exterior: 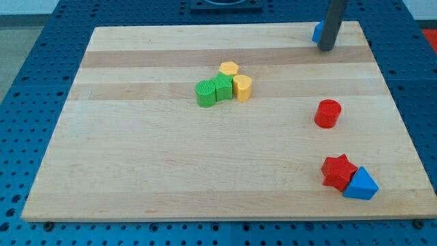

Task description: Move arm towards bottom center

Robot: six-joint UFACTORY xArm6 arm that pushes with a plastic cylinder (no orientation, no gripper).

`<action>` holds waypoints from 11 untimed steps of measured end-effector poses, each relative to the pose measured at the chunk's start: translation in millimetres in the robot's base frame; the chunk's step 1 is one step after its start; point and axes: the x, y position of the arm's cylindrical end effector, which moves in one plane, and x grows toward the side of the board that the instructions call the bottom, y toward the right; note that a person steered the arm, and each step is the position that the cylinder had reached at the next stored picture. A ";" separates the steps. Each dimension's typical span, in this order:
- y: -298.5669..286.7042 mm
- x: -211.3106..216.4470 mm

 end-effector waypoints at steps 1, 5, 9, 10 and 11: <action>0.0 -22.8; -55.5 50.6; -183.7 206.8; -193.7 255.7; -189.0 307.5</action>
